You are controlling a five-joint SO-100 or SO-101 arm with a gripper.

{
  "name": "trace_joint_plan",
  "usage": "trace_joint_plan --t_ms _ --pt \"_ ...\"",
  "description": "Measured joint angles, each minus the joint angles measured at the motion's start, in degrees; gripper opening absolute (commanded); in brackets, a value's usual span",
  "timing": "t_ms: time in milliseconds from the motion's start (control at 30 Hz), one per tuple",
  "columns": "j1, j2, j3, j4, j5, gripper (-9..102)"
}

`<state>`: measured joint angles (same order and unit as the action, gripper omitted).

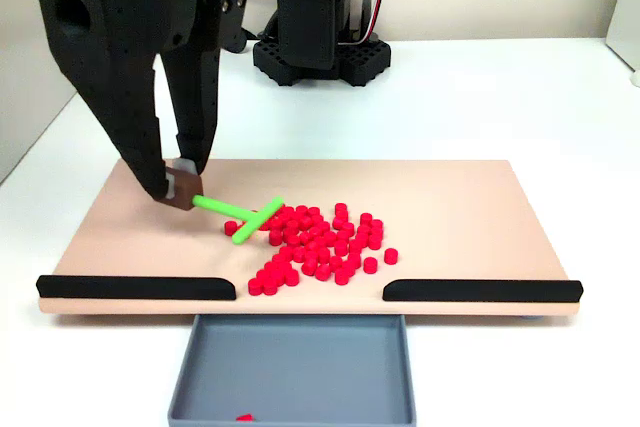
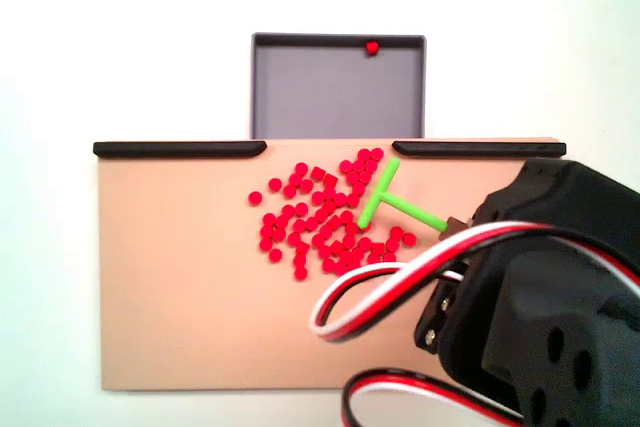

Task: Push granules from right to the grey container

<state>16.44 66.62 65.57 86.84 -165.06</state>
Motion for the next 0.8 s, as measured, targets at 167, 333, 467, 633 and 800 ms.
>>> trace_joint_plan --t_ms 167,333,467,633,800 --pt "0.2 5.4 2.9 0.0 10.9 0" --pt "-1.3 14.6 11.0 0.2 27.4 0" --pt "-4.1 20.8 16.3 0.2 41.7 0" --pt "-7.3 26.6 21.7 0.2 57.1 0" --pt "-10.1 29.3 24.9 0.2 67.6 0"
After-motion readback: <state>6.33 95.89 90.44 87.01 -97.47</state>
